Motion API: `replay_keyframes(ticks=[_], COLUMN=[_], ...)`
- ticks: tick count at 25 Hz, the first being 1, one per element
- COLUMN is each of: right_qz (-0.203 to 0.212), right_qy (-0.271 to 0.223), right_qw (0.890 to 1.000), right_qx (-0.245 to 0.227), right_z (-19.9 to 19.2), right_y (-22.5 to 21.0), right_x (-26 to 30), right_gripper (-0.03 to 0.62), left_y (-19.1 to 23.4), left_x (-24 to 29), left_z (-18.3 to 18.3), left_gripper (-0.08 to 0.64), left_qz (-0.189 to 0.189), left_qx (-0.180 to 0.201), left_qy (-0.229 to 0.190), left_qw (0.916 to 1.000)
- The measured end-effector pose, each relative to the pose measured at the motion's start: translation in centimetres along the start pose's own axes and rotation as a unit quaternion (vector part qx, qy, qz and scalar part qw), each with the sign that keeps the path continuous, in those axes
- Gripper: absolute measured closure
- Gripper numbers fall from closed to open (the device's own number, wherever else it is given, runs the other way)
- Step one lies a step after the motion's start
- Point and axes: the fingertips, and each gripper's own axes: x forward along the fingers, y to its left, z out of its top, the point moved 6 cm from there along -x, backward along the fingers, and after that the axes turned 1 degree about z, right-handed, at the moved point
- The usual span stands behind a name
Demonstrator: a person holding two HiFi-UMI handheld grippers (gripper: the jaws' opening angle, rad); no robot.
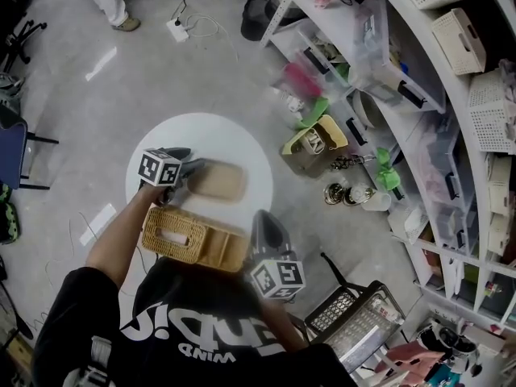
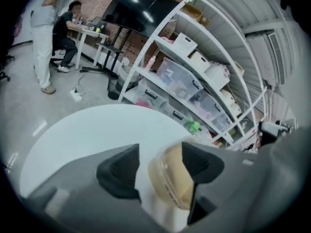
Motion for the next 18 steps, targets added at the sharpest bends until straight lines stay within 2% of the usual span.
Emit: replay_keyframes(ticks=[13,18], right_qz=[-0.004,-0.006], right_qy=[0.01,0.011], right_qw=[1.0,1.0], right_qx=[0.001,0.001], right_z=[-0.3,-0.3], right_y=[-0.2,-0.6], right_x=[0.7,0.7], right_gripper=[0.594,0.594], left_y=[0.1,-0.2], left_x=[1.4,1.5], left_z=[-1.2,-1.0], left_gripper=[0.295,0.325], left_qz=[-0.034,-0.033], left_qx=[-0.017,-0.005], left_qy=[0.015,0.014], left_qw=[0.9992,0.9994])
